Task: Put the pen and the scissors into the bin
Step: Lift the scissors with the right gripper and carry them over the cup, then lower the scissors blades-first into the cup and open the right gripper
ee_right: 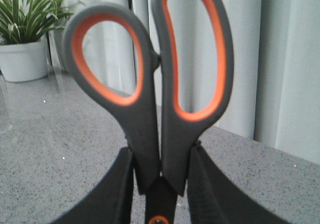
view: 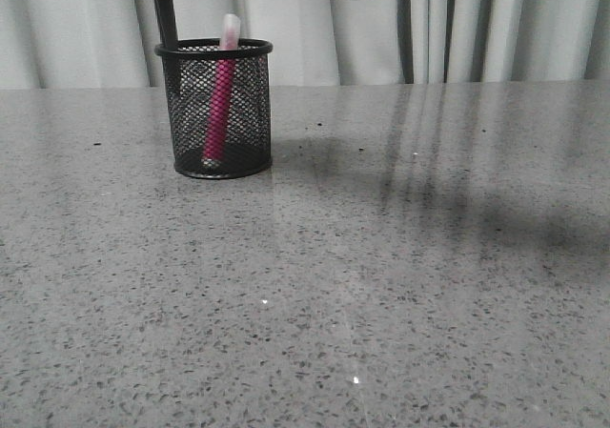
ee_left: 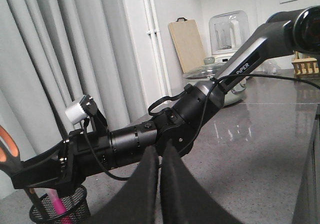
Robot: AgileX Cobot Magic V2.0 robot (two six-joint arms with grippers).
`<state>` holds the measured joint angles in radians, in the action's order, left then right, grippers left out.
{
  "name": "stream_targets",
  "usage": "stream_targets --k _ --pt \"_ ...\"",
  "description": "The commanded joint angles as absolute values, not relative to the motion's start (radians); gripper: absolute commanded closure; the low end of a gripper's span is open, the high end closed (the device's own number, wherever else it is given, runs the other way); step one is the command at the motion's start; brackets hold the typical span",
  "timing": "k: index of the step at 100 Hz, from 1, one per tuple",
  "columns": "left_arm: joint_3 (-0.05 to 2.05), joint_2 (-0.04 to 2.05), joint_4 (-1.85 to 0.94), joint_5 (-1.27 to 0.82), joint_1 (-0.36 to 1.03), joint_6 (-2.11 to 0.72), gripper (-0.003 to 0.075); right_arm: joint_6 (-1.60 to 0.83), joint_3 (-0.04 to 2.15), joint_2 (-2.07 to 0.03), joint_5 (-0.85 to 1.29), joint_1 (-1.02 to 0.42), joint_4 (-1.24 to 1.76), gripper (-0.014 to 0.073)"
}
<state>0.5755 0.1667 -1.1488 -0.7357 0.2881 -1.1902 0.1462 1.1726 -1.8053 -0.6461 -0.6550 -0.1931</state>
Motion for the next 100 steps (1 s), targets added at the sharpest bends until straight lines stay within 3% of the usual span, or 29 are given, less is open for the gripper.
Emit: stream_targets --k 1,20,49,76,85,100 --pt "0.604 0.191 -1.192 -0.728 0.296 -1.181 0.0739 0.124 1.200 -1.758 -0.764 -0.641 -0.173 0.0662" --pt "0.604 0.191 -1.192 -0.748 0.296 -1.181 0.0739 0.124 1.200 -1.758 -0.777 -0.635 -0.163 0.0662" --pt "0.604 0.191 -1.192 -0.741 0.296 -1.181 0.0739 0.124 1.194 -1.762 -0.556 -0.635 -0.162 0.0662" --pt "0.604 0.191 -1.192 -0.750 0.296 -1.181 0.0739 0.124 1.194 -1.764 -0.539 -0.635 -0.162 0.0656" --pt "0.604 0.191 -1.192 -0.750 0.296 -1.181 0.0739 0.124 1.194 -1.764 -0.537 -0.635 -0.162 0.0593" --pt "0.604 0.191 -1.192 -0.750 0.296 -1.181 0.0739 0.133 1.194 -1.764 -0.544 -0.636 -0.162 0.0370"
